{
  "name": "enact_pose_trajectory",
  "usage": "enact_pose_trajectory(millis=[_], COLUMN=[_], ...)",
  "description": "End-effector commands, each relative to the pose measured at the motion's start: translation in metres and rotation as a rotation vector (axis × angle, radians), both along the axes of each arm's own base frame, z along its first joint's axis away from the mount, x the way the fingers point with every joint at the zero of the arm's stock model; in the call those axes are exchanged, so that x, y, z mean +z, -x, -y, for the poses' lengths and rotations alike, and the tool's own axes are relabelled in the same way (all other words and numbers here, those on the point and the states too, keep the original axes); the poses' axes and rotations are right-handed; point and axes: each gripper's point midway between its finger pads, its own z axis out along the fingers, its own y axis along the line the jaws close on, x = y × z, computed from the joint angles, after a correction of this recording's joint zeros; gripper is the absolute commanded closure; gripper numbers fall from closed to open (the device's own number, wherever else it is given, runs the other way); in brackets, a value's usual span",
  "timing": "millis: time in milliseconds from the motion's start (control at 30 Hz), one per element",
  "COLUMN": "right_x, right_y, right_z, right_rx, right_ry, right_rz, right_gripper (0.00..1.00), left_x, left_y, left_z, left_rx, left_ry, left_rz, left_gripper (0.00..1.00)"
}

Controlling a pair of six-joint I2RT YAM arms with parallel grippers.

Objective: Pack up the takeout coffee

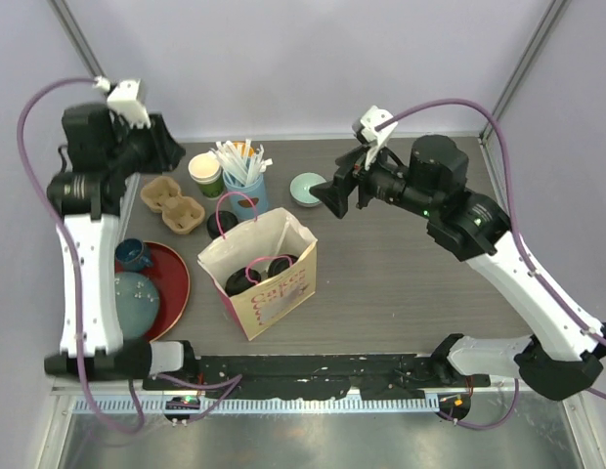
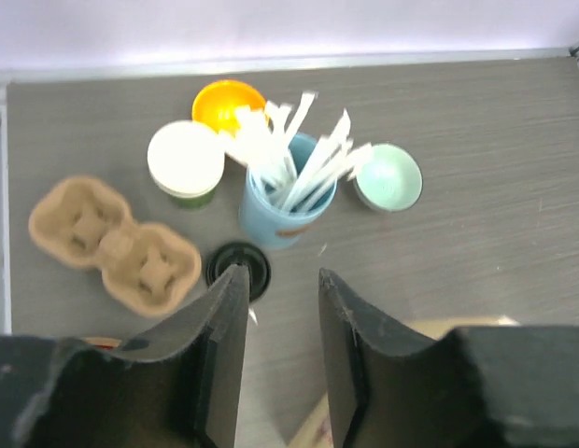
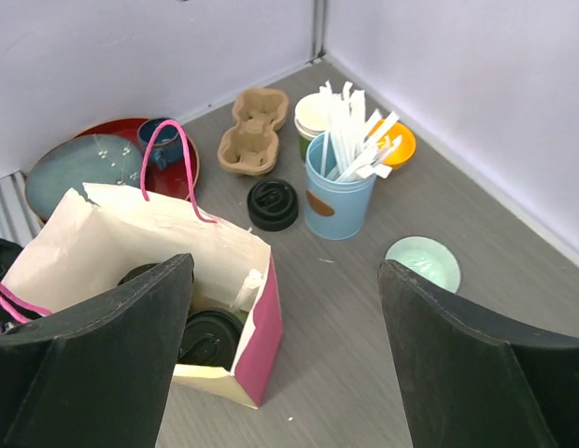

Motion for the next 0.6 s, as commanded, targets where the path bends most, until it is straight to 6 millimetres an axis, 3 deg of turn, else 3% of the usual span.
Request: enact_pose_trajectory(millis=[0,200,233,267,467,567], right_x=[0.014,0.004,-0.001,-0.003,-0.016,-0.013], right_y=[-0.007,-0.012,-0.017,-0.019,-0.031,-0.033], right_z=[0.017,0.015,0.013,0.013,0.010,0.010], right_rx=[-0.079,-0.096,-0.106,-0.114,-0.166,-0.177], right_ry=[-0.016,0.004,0.013,0.017,0.036,0.027], right_rz=[0.099,0.064,0.046,0.037,-0.040,-0.046], right_gripper=[0.15,0.15,0.15,0.15,0.15,0.15], left_x=[-0.042,-0.071,-0.073,-0.062,-0.053,-0.072], left_y=[-0.032,-0.108,-0.115,-0.130,-0.140,-0.152], left_z=[0.015,0.000,0.003,0.007,0.046,0.040], left_rx=[-0.103,-0.100,-0.118,-0.139,-0.308,-0.250], left_ry=[0.061,-0.007,0.003,0.008,0.051,0.012], left_rz=[-0.287,-0.190,-0.172,-0.089,0.023,-0.001], left_gripper=[0.62,0.61,0.62,0.62,0.76,0.75])
